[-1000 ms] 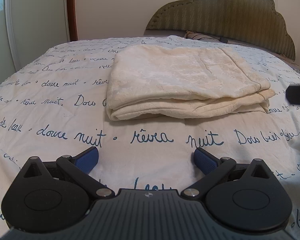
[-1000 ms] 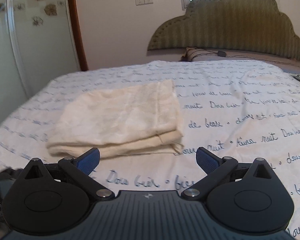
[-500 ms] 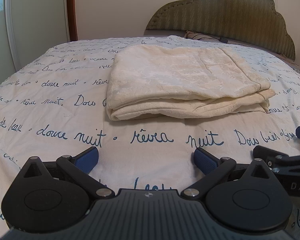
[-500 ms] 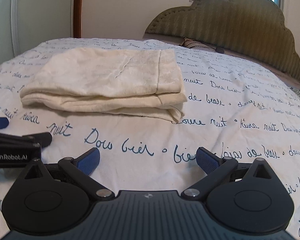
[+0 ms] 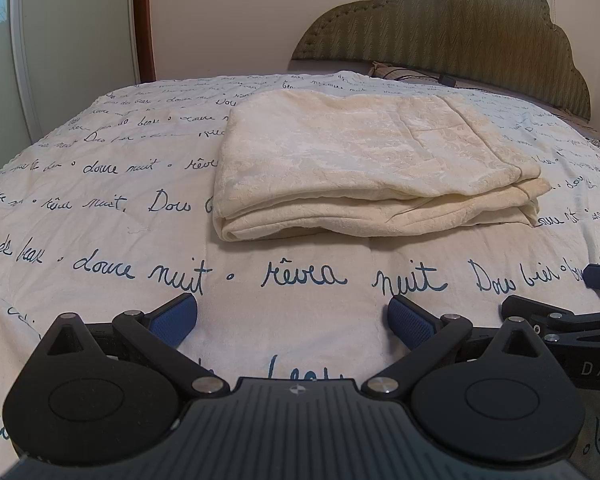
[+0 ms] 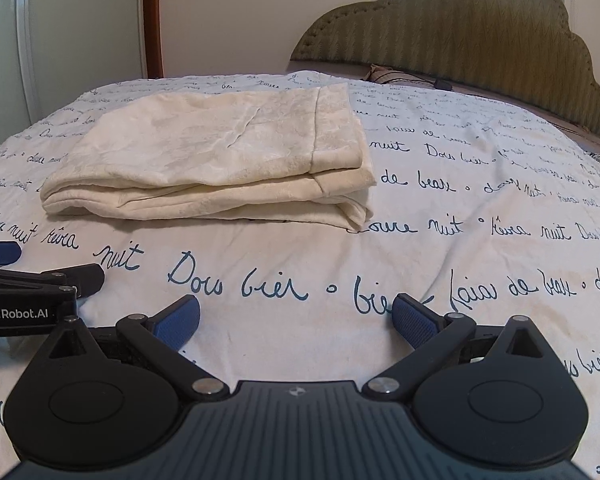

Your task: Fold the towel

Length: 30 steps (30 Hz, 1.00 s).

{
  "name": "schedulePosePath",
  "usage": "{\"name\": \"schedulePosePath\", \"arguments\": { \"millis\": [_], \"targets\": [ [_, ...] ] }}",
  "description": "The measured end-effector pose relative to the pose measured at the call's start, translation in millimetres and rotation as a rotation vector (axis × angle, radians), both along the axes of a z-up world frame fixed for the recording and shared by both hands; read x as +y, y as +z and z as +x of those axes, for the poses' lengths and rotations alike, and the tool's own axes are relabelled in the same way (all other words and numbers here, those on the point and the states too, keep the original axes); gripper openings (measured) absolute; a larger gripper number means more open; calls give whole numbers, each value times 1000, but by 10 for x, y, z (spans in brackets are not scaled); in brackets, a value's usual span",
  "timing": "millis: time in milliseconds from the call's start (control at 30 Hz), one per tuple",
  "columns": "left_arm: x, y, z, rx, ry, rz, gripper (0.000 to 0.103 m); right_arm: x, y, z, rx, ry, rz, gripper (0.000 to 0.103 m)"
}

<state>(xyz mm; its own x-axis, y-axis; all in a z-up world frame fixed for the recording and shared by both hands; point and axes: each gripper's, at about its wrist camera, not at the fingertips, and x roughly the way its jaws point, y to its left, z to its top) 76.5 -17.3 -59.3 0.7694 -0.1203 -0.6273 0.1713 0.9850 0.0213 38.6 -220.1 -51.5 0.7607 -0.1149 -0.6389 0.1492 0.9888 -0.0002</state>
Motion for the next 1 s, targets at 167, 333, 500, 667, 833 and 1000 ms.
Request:
{"name": "schedulePosePath", "arguments": {
  "millis": [167, 333, 500, 667, 833, 1000],
  "targets": [
    [0, 0, 0, 0, 0, 0, 103, -10, -10, 8, 2, 3, 7, 103],
    [1, -1, 0, 0, -1, 0, 103, -4, -17, 12, 1, 6, 6, 103],
    [0, -1, 0, 0, -1, 0, 103, -4, -15, 3, -2, 7, 13, 103],
    [0, -1, 0, 0, -1, 0, 103, -9, -18, 0, -4, 7, 15, 103],
    [0, -1, 0, 0, -1, 0, 103, -4, -19, 0, -3, 8, 6, 103],
    [1, -1, 1, 0, -1, 0, 103, 3, -21, 9, 2, 9, 5, 103]
  ]
}}
